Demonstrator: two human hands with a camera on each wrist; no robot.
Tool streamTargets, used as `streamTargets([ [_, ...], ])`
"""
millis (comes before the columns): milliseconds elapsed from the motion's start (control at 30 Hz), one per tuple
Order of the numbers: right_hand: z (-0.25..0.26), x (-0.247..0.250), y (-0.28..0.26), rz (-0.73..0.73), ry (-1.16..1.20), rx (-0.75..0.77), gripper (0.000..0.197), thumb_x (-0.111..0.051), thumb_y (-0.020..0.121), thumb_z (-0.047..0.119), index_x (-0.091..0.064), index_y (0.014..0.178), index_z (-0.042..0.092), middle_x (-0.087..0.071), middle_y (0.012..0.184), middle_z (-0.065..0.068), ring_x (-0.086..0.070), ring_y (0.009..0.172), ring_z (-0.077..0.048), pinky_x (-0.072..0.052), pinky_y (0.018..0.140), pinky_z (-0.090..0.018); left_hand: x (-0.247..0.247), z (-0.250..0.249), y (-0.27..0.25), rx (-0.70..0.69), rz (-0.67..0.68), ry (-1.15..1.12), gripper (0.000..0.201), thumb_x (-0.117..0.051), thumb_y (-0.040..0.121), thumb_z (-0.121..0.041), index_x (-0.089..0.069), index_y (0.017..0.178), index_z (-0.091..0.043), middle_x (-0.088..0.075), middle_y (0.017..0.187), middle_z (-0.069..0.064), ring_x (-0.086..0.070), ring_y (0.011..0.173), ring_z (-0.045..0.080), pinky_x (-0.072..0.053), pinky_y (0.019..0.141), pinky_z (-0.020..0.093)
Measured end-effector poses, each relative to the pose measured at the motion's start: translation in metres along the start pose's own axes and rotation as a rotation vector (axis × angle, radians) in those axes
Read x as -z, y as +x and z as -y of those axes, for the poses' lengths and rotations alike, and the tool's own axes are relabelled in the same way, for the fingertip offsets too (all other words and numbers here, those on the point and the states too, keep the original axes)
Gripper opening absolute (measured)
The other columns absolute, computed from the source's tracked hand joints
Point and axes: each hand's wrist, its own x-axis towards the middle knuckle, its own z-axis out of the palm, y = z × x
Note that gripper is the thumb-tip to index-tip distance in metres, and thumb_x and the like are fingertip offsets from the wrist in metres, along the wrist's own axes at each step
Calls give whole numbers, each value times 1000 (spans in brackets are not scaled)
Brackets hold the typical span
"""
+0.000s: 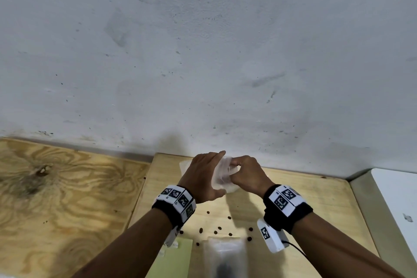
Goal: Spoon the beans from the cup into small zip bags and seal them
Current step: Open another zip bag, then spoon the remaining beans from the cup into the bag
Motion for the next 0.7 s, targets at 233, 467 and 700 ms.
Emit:
streamTargets([
  [233, 5, -5, 1, -18, 18, -46, 23, -76, 58, 42, -57, 53, 30, -56, 57, 13, -55, 60, -6, -44, 59, -23, -4, 13, 4, 9, 49, 20, 102, -78, 67, -53, -29, 149, -18, -40, 142, -2, -42, 128, 18, -29, 109, 29],
  [467, -35, 1, 17, -99, 194, -25, 12, -77, 80, 12, -78, 80, 24, -75, 78, 7, -67, 75, -2, -48, 73, -18, -21, 36, 3, 388, 107, -252, 104, -89, 56, -46, -40, 144, -20, -55, 135, -3, -52, 121, 15, -41, 101, 26],
  [700, -114, 22, 36, -265, 23, -430, 49, -81, 76, 38, -63, 118, 20, -63, 111, -6, -64, 99, -26, -49, 78, -32, -33, 73, 5, 573, 178, -439, 79, -95, 46, -39, -62, 117, -27, -64, 109, -11, -60, 95, 10, -48, 77, 22],
])
